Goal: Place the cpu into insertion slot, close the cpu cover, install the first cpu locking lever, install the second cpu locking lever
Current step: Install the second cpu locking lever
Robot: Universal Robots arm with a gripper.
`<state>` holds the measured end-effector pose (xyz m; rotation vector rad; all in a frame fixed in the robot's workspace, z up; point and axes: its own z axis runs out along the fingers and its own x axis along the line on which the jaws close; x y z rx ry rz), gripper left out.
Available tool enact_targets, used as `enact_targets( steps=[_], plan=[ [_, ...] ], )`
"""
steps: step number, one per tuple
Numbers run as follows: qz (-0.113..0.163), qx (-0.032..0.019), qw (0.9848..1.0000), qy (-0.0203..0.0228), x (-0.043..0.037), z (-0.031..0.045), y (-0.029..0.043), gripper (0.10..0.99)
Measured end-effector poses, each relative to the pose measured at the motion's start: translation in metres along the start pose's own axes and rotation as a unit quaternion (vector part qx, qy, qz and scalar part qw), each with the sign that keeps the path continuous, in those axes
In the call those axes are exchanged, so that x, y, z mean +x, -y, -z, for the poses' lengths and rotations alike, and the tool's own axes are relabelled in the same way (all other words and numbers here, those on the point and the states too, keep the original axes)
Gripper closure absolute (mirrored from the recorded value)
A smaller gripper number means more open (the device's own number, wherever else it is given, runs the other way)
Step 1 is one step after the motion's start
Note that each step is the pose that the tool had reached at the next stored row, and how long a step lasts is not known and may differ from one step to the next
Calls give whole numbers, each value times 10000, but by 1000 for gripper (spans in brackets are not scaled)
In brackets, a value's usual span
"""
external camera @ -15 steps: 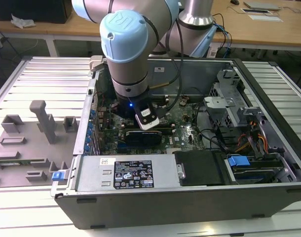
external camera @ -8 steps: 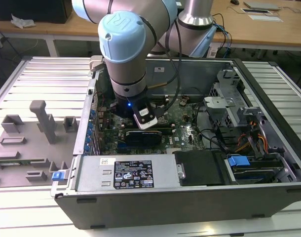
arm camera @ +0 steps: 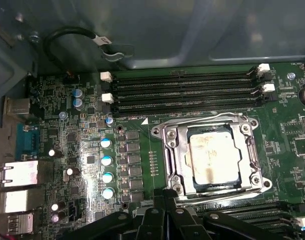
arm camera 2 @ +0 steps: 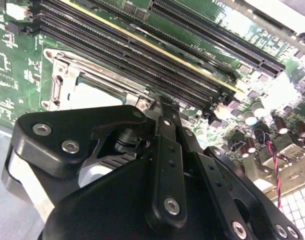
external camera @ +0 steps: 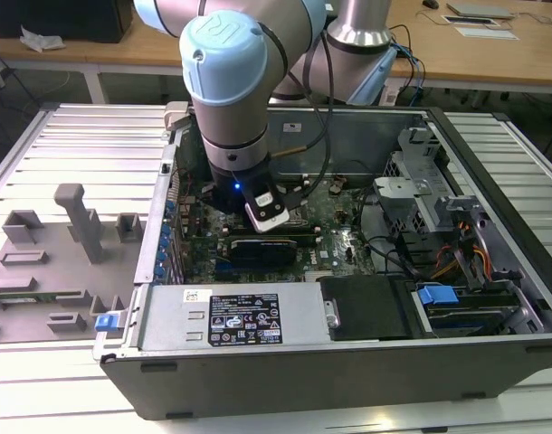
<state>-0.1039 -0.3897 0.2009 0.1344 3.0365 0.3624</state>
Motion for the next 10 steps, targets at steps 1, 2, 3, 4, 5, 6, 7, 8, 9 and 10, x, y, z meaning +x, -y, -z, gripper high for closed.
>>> enact_targets(
  steps=[1, 2, 3, 4, 5, 6, 7, 8, 9, 10],
  plan=[
    [0, 0, 10000, 0, 0, -2, -2, 980],
    [0, 0, 10000, 0, 1, -4, -4, 980],
    [0, 0, 10000, 0, 1, -11, -6, 980],
    [0, 0, 10000, 0, 3, -19, -8, 980],
    [0, 0, 10000, 0, 3, -27, -10, 980],
    [0, 1, 10000, 0, 5, -37, -14, 980],
    [0, 1, 10000, -1, 7, -39, -15, 980],
    [2, 23, 10000, 2, 8, -40, -17, 980],
    [3, 29, 10000, 2, 6, -23, -20, 980],
    [3, 29, 10000, 3, 3, 25, -36, 980]
  ],
)
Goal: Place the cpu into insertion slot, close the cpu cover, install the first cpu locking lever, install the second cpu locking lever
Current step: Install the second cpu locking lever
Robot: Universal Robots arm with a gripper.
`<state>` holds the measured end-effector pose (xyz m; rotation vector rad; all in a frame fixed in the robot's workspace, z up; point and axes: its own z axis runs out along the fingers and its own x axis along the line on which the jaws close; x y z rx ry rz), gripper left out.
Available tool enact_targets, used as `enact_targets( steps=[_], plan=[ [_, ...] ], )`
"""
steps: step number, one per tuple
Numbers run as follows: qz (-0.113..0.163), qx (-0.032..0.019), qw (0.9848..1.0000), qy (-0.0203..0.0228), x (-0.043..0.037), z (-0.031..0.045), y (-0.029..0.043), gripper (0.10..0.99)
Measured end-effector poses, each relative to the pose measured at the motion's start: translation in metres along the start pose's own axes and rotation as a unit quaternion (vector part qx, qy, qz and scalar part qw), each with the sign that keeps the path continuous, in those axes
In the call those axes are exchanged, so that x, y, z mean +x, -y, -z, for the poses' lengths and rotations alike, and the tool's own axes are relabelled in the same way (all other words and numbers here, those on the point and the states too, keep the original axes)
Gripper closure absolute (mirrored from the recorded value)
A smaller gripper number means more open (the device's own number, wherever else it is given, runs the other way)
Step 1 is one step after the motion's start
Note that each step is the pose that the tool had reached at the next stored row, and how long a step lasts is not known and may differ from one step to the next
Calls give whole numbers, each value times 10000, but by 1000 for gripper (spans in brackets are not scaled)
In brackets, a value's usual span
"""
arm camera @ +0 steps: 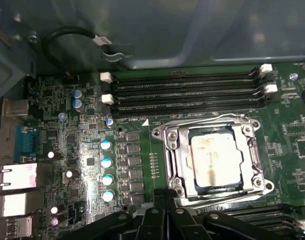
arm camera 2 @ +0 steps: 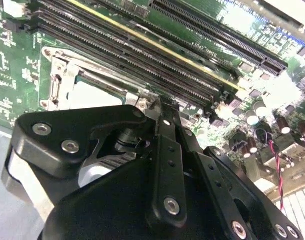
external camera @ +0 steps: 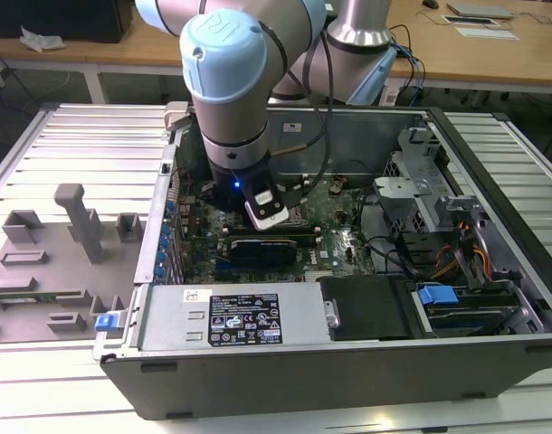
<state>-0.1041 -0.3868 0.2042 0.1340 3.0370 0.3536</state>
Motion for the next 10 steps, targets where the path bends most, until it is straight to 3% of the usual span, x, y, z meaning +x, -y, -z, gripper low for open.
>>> enact_targets(
  steps=[5, 7, 10],
  plan=[
    [2, 18, 10000, 2, -13, 168, -42, 980],
    [-7, 48, 10000, 7, -63, 171, -47, 980],
    [-31, 51, 10000, 11, -179, 161, -57, 980]
  ],
)
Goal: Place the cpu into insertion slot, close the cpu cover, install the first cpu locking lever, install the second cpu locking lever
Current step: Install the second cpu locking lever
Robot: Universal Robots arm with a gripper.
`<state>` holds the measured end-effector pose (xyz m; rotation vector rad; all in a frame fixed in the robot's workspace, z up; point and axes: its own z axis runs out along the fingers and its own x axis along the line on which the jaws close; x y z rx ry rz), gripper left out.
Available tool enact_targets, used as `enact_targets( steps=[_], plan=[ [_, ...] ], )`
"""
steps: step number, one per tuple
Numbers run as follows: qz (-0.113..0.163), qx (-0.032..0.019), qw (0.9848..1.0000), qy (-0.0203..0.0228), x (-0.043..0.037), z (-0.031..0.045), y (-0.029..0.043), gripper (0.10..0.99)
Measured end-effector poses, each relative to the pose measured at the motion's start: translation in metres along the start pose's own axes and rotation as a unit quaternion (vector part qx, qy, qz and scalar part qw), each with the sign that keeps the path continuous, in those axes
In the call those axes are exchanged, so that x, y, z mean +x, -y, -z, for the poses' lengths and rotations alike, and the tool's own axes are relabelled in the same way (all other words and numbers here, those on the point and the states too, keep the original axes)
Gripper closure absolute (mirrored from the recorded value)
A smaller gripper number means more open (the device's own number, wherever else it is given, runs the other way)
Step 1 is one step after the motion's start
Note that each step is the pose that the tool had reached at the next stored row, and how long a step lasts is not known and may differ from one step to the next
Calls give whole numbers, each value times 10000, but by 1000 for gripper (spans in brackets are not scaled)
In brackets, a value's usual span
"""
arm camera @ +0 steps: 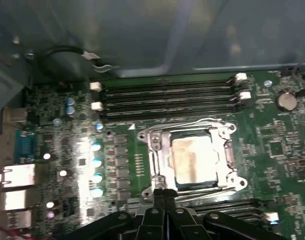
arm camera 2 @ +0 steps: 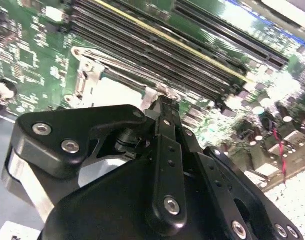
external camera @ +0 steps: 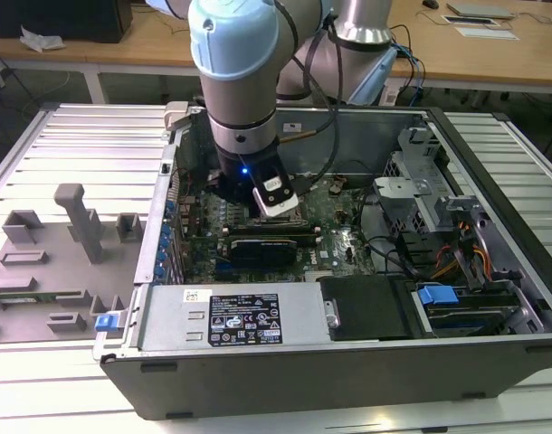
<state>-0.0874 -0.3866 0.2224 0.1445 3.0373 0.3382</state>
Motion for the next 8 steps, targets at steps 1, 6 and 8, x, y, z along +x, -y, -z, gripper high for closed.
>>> enact_targets(
  steps=[1, 6, 8],
  plan=[
    [-14, 2, 10000, 1, -98, -9, -8, 980],
    [-52, 108, 9999, 10, -318, -46, -99, 980],
    [-46, 170, 9998, 15, -317, -63, -172, 980]
  ],
)
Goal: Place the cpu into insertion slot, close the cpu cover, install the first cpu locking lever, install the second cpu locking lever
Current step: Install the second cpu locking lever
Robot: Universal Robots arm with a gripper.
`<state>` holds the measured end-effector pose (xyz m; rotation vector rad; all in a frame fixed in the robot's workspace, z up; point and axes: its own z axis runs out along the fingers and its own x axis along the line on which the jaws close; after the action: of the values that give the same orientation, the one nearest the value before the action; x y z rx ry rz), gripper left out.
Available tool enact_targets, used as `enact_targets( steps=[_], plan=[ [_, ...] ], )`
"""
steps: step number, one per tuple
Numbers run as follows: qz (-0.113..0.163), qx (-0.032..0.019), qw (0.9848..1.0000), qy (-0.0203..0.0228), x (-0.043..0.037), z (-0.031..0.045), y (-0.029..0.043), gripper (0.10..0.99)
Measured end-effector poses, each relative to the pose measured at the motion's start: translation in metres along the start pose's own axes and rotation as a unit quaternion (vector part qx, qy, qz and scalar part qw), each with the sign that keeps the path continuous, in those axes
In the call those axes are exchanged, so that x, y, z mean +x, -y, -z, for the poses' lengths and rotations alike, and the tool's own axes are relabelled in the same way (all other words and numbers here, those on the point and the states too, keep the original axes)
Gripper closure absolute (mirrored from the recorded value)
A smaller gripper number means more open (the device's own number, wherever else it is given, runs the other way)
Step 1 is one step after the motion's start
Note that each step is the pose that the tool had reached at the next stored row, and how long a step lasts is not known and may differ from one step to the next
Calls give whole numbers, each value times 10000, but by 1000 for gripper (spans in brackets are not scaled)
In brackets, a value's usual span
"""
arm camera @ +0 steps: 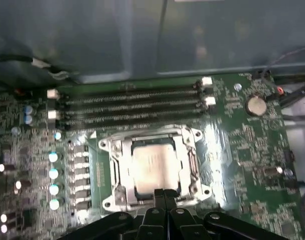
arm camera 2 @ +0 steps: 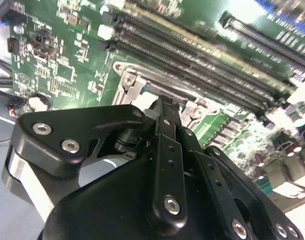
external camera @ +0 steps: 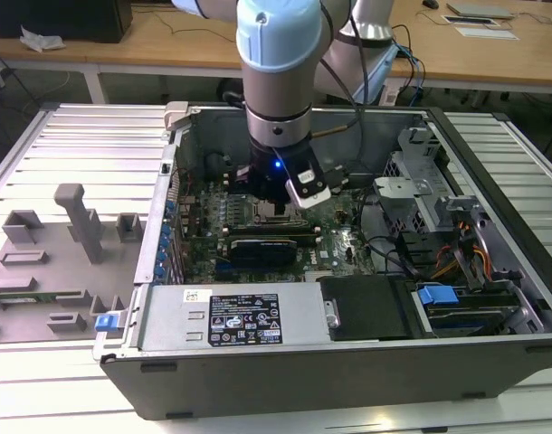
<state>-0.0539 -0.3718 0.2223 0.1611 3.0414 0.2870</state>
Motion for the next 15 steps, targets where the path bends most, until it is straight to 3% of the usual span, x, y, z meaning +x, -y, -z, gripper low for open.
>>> enact_targets(
  steps=[2, 4, 7, 11, 15],
  plan=[
    [16, 177, 9998, 15, 7, -18, -95, 980],
    [23, 258, 9997, 22, 15, -32, -171, 980],
    [24, 270, 9996, 23, 22, -33, -237, 980],
    [30, 334, 9994, 29, 18, 35, -269, 980],
    [34, 366, 9993, 32, 18, 40, -276, 980]
  ],
)
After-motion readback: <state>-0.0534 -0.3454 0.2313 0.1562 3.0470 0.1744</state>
